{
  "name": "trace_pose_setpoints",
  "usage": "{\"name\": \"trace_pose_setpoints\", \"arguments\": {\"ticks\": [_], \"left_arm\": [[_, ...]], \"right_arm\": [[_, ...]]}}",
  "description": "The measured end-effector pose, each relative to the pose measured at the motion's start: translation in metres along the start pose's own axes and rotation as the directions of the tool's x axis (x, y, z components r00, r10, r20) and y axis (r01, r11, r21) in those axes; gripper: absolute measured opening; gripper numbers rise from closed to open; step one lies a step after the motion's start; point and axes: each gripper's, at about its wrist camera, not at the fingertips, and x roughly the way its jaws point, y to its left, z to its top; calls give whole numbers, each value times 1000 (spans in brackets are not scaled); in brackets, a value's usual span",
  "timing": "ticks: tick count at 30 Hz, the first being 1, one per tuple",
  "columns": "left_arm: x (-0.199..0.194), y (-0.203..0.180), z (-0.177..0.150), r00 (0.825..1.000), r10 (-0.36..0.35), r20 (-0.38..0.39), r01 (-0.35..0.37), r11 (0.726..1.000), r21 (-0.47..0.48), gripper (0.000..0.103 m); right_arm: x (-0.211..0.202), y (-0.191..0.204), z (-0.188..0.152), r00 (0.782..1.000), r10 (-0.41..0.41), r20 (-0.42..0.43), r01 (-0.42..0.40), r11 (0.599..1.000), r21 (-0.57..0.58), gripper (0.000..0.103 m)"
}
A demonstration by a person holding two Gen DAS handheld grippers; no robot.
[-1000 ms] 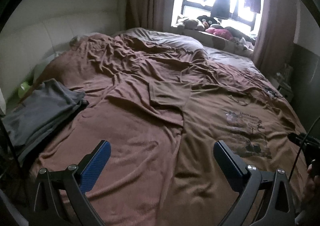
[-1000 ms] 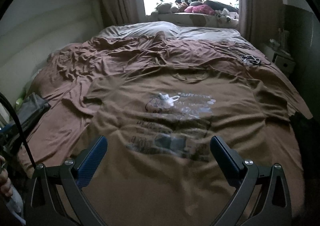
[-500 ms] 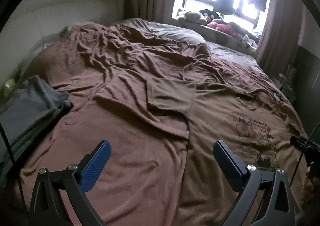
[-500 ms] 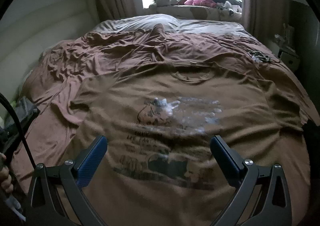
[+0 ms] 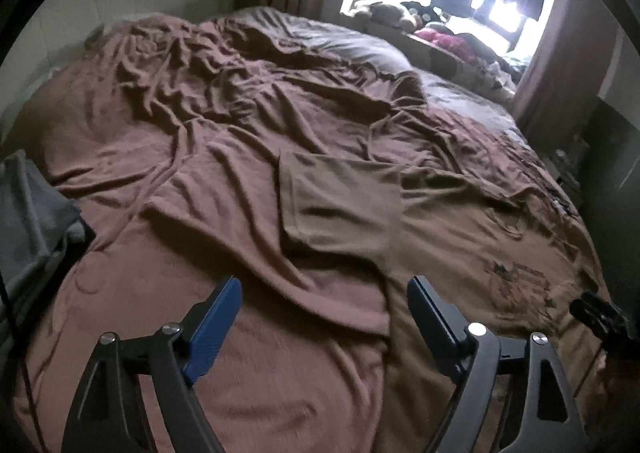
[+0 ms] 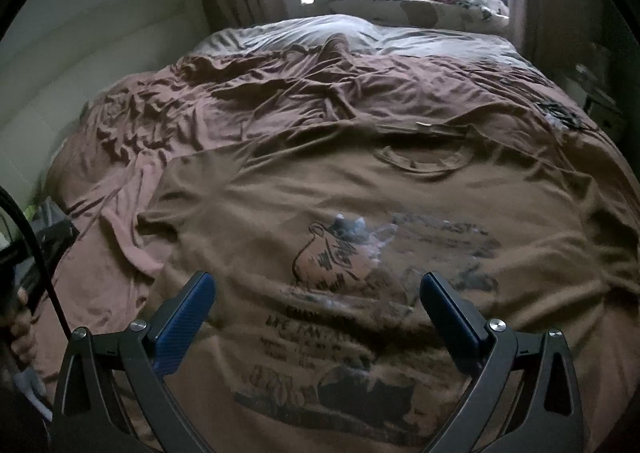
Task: Fold small clothes
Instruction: 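Lower the left tool toward the sleeve of the brown T-shirt, then grasp the sleeve with the left tool while the right tool pinches the shirt body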
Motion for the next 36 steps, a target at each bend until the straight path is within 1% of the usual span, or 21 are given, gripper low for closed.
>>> {"name": "trace_pose_setpoints", "arguments": {"ticks": [1, 5, 7, 11, 14, 15, 16, 17, 18, 20, 22, 24, 26, 27, 29, 30, 31, 32, 33, 34, 36], "left_arm": [[6, 2, 4, 1000, 0, -9, 0, 1000, -2, 82], [38, 11, 26, 998, -13, -56, 12, 1000, -11, 81], [56, 15, 41, 997, -23, -72, 22, 1000, -18, 80], [85, 20, 60, 994, -31, -107, 29, 999, -24, 78], [110, 25, 72, 990, -36, -138, 34, 999, -18, 74], [123, 27, 77, 987, -22, -160, 20, 1000, -15, 70], [129, 29, 78, 985, -28, -172, 24, 999, -24, 67], [140, 33, 79, 979, -54, -196, 46, 998, -45, 67], [148, 35, 80, 976, -54, -211, 44, 998, -51, 65], [161, 41, 82, 974, -42, -224, 28, 997, -68, 62], [171, 48, 82, 972, -62, -228, 39, 994, -103, 53], [181, 53, 82, 967, -85, -239, 54, 990, -132, 49], [188, 55, 84, 966, -106, -236, 71, 986, -150, 49], [191, 55, 85, 967, -110, -231, 76, 986, -151, 49], [196, 55, 89, 967, -121, -225, 88, 984, -154, 49], [199, 56, 92, 966, -127, -225, 92, 983, -161, 43], [200, 57, 93, 966, -124, -226, 89, 983, -161, 22], [202, 57, 95, 965, -120, -233, 84, 983, -161, 13], [203, 58, 96, 961, -127, -244, 87, 982, -170, 10], [201, 58, 99, 962, -132, -241, 92, 981, -170, 8], [194, 55, 105, 965, -132, -227, 98, 983, -154, 7]], "right_arm": [[6, 1, 3, 1000, 4, -8, -4, 1000, -11, 99], [27, 3, 16, 999, 27, -35, -28, 999, -30, 97], [39, 3, 25, 998, 19, -51, -21, 999, -34, 97], [58, 3, 44, 997, 4, -81, -6, 1000, -23, 97], [64, 6, 61, 998, 1, -63, -3, 1000, -24, 97], [68, 6, 67, 998, 19, -58, -19, 1000, -13, 97], [71, 5, 70, 998, 30, -57, -30, 1000, -6, 97], [75, 4, 72, 998, 36, -56, -37, 999, -1, 97], [80, 4, 75, 998, 34, -55, -34, 999, -2, 97], [94, 4, 77, 997, 36, -68, -37, 999, -6, 97], [106, 4, 78, 994, 59, -88, -60, 998, -1, 97], [120, 5, 80, 992, 59, -107, -59, 998, -4, 89], [134, 7, 81, 988, 76, -132, -77, 997, 0, 74], [142, 7, 82, 985, 90, -145, -90, 996, 10, 71], [156, 8, 85, 981, 106, -163, -103, 994, 26, 62], [162, 8, 86, 979, 115, -170, -111, 993, 33, 59], [169, 10, 86, 976, 127, -178, -121, 992, 43, 52], [174, 11, 86, 972, 142, -186, -134, 990, 53, 45], [181, 13, 86, 967, 163, -194, -153, 986, 65, 41], [187, 15, 87, 962, 183, -202, -171, 982, 75, 34], [197, 18, 88, 954, 209, -215, -194, 977, 90, 28]]}}
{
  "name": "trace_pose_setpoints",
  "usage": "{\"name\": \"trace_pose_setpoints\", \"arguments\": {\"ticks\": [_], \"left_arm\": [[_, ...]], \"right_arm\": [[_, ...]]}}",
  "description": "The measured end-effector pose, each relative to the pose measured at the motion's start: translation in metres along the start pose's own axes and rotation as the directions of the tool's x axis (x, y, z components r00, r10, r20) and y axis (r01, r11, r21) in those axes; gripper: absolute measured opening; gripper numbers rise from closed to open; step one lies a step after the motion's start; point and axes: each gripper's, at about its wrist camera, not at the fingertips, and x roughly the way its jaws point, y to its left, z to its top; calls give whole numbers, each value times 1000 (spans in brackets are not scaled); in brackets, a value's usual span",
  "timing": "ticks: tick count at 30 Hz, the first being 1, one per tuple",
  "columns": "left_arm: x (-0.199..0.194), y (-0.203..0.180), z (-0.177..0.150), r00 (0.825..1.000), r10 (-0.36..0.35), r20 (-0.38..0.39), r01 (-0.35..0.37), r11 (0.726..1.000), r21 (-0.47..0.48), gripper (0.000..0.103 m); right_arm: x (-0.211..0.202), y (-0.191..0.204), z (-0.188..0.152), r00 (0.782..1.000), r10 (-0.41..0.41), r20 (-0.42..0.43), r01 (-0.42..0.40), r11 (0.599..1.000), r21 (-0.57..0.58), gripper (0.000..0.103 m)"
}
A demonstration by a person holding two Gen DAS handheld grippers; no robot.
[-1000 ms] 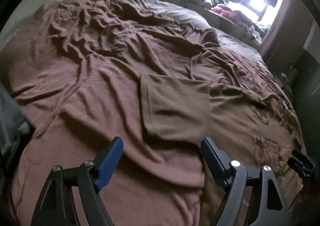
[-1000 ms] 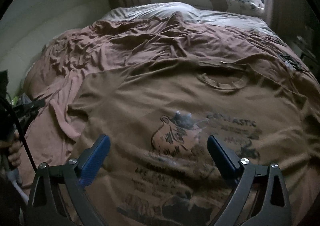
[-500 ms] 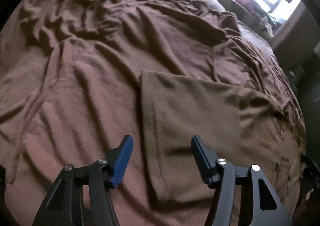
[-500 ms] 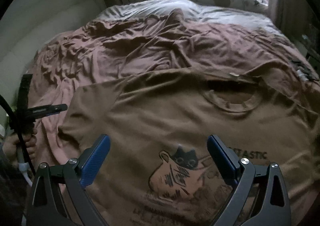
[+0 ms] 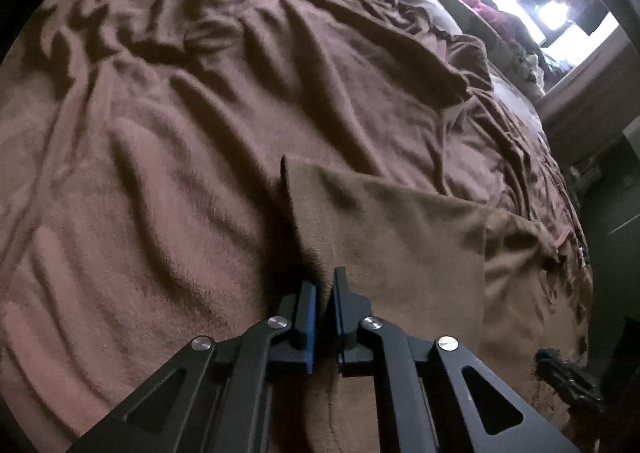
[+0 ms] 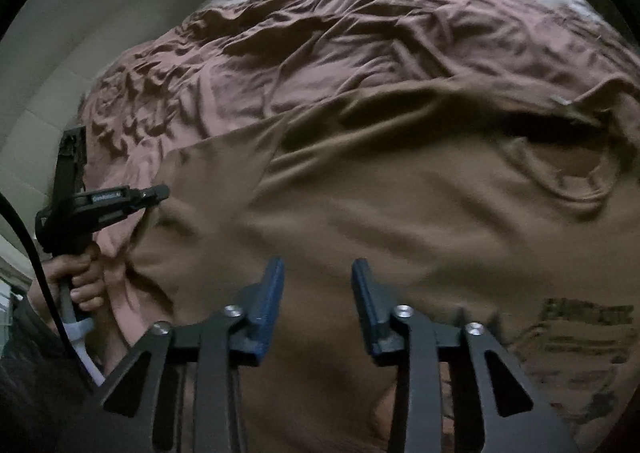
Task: Fold small clothes
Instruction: 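Grasp the sleeve with the left tool while the right tool pinches the shirt body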
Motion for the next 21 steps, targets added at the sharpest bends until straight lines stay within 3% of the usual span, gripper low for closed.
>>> {"name": "trace_pose_setpoints", "arguments": {"ticks": [2, 8, 16, 21], "left_arm": [[-7, -6, 3, 1000, -9, 16, 9, 1000, 16, 7], [-34, -28, 11, 996, -53, 64, 49, 996, 69, 6], [-56, -61, 18, 990, -99, 103, 84, 986, 141, 6], [-58, -74, 16, 991, -106, 81, 92, 983, 157, 6]], "right_arm": [[8, 2, 3, 1000, 20, -6, -20, 1000, 11, 18], [34, 8, 12, 994, 104, -24, -102, 992, 70, 7], [70, 9, 19, 976, 209, -55, -197, 967, 160, 3], [99, 7, 21, 959, 273, -77, -248, 939, 236, 2]]}}
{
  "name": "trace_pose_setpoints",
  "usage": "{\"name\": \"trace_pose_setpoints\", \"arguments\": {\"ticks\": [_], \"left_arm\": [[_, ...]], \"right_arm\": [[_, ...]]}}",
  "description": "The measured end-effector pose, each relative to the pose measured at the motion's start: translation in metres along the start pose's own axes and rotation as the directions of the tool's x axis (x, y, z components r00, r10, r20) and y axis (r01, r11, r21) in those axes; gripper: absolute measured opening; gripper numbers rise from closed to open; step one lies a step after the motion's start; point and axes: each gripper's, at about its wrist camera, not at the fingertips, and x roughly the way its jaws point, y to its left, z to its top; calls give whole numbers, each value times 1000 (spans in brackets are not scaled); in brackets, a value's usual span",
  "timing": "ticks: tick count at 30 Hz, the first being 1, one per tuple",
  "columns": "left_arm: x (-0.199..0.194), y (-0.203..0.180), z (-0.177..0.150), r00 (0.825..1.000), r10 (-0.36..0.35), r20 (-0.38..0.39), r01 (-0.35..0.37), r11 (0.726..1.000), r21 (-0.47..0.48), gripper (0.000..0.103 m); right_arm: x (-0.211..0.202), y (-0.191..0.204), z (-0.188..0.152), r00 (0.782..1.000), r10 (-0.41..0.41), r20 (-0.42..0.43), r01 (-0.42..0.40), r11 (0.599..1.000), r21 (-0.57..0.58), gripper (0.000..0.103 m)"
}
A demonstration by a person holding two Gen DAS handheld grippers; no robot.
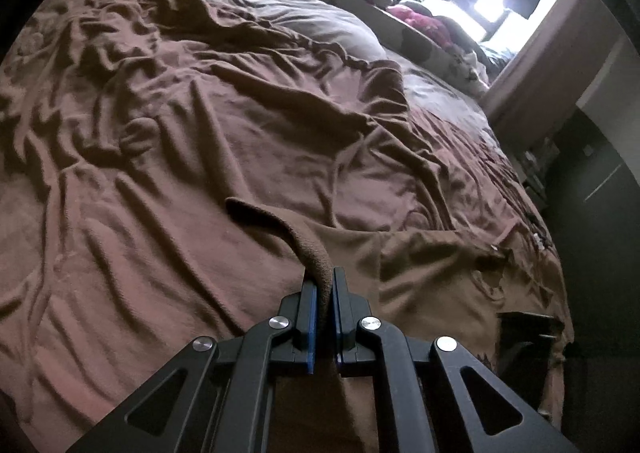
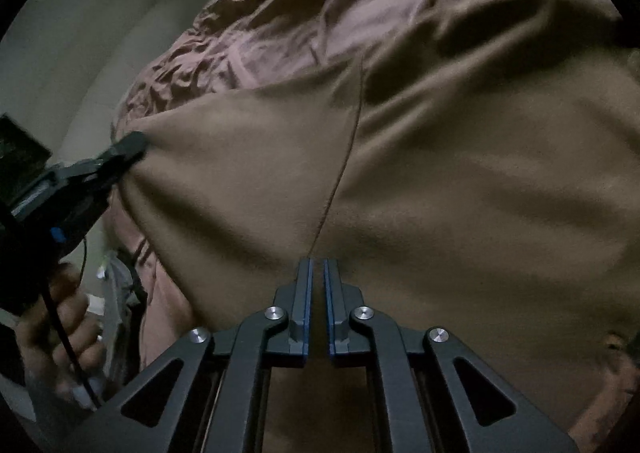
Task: Fold small clothes
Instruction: 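Grasp the sleeve with the left tool while the right tool pinches the shirt body, then fold the held sleeve over the shirt body with the left tool and release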
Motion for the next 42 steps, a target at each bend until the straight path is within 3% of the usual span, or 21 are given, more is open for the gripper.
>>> {"name": "trace_pose_setpoints", "arguments": {"ticks": [5, 13, 15, 16, 17, 19, 32, 33, 35, 37, 38, 42], "left_arm": [[-4, -18, -5, 1000, -9, -13, 10, 1000, 28, 6], [-5, -58, -9, 999, -26, -32, 29, 996, 81, 6], [-5, -67, -10, 999, -36, -37, 39, 995, 88, 6], [-5, -72, -11, 998, -42, -38, 45, 995, 93, 6], [-5, -78, -12, 998, -49, -39, 53, 994, 101, 6], [-3, -91, -15, 998, -45, -49, 50, 992, 120, 6], [24, -158, -43, 991, -56, -119, 75, 984, 162, 7], [29, -163, -45, 989, -59, -135, 81, 982, 168, 10], [34, -168, -47, 984, -55, -169, 84, 982, 168, 27], [31, -168, -47, 986, -61, -157, 86, 984, 158, 54], [27, -166, -46, 989, -58, -135, 79, 985, 154, 56], [22, -146, -41, 994, -27, -108, 39, 993, 114, 56]], "right_arm": [[7, -4, 7, 1000, 2, 3, -2, 1000, 11, 0], [-24, -12, 10, 1000, -13, 19, 13, 1000, 12, 1], [-37, -13, 11, 999, -43, 29, 43, 999, 1, 6], [-42, -13, 9, 998, -48, 33, 48, 999, -3, 18], [-49, -14, 8, 998, -54, 38, 55, 998, -6, 37], [-64, -17, 6, 996, -63, 64, 64, 998, -10, 53], [-152, -58, -20, 984, -115, 138, 112, 993, 26, 53], [-155, -60, -21, 984, -115, 139, 112, 993, 30, 53], [-162, -65, -23, 982, -117, 147, 113, 993, 36, 54], [-167, -65, -24, 981, -114, 158, 111, 993, 32, 64], [-169, -66, -23, 980, -112, 163, 109, 994, 29, 68], [-172, -61, -25, 977, -115, 178, 115, 993, 8, 68]]}}
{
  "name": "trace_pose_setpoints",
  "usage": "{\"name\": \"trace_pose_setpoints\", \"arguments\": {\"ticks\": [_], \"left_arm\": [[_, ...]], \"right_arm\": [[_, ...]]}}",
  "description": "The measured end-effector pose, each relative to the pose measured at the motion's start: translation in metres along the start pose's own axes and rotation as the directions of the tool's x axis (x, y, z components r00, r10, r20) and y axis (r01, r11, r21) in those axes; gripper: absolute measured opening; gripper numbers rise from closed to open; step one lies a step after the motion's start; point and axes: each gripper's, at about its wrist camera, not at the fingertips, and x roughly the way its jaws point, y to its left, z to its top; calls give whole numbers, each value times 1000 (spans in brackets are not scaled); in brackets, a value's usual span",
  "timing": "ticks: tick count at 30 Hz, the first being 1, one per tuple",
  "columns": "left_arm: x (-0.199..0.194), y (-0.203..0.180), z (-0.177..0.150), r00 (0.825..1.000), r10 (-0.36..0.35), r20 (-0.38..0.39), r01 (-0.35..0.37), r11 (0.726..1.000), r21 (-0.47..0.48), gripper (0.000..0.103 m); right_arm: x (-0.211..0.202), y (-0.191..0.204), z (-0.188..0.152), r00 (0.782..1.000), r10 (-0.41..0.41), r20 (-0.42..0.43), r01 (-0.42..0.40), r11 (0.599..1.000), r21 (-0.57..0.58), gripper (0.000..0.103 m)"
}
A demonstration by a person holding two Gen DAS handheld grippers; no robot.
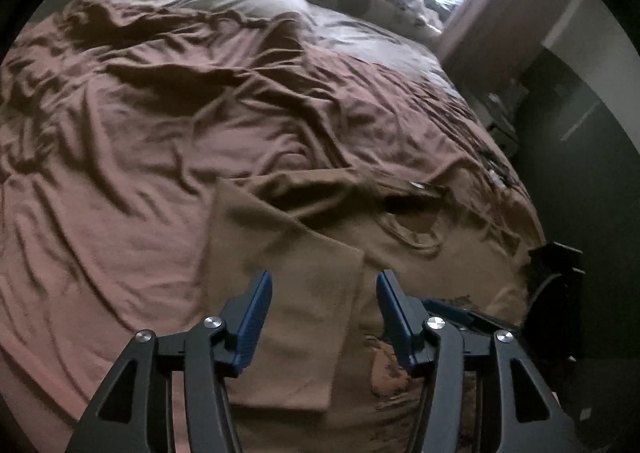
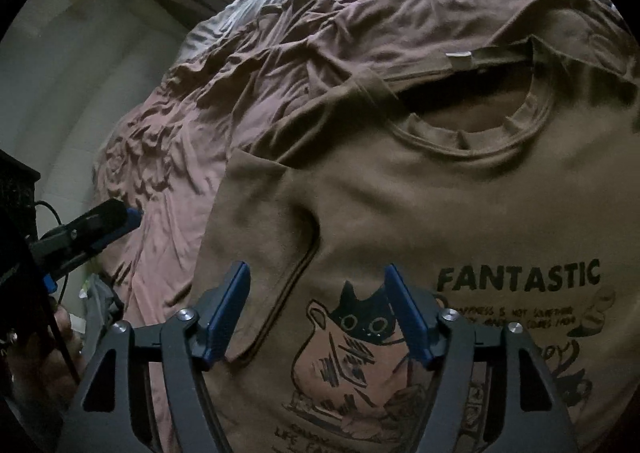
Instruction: Fold small clothes
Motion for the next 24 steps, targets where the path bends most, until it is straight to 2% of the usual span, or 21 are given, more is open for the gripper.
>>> {"name": "trace_pose_setpoints", "arguments": {"ticks": [4, 9, 11, 18, 21, 22, 23, 24], "left_arm": [[0, 23, -4, 999, 46, 0, -46, 998, -39, 56], [12, 51, -17, 997, 68, -27, -69, 996, -61, 56], [19, 60, -23, 997, 68, -41, -71, 995, -67, 56], [38, 75, -34, 997, 58, -59, -63, 994, -85, 51], [44, 76, -37, 996, 56, -70, -62, 995, -80, 49], [46, 75, -37, 995, 62, -74, -68, 995, -73, 49], [47, 74, -37, 995, 69, -77, -74, 995, -67, 49], [48, 73, -38, 994, 75, -79, -80, 995, -63, 49]], "right_arm": [[9, 2, 0, 1000, -6, -10, 6, 1000, -4, 68], [33, -2, 10, 1000, 3, -28, -2, 999, 37, 67], [42, -8, 15, 999, 9, -35, -7, 998, 65, 56], [73, -16, 28, 999, 16, -46, -11, 994, 112, 45], [82, -11, 33, 999, 3, -45, 2, 995, 98, 32], [88, -8, 34, 998, -4, -56, 9, 996, 87, 24], [93, -6, 39, 997, -13, -75, 18, 998, 66, 11], [95, -5, 42, 996, -22, -84, 27, 998, 53, 5]]}}
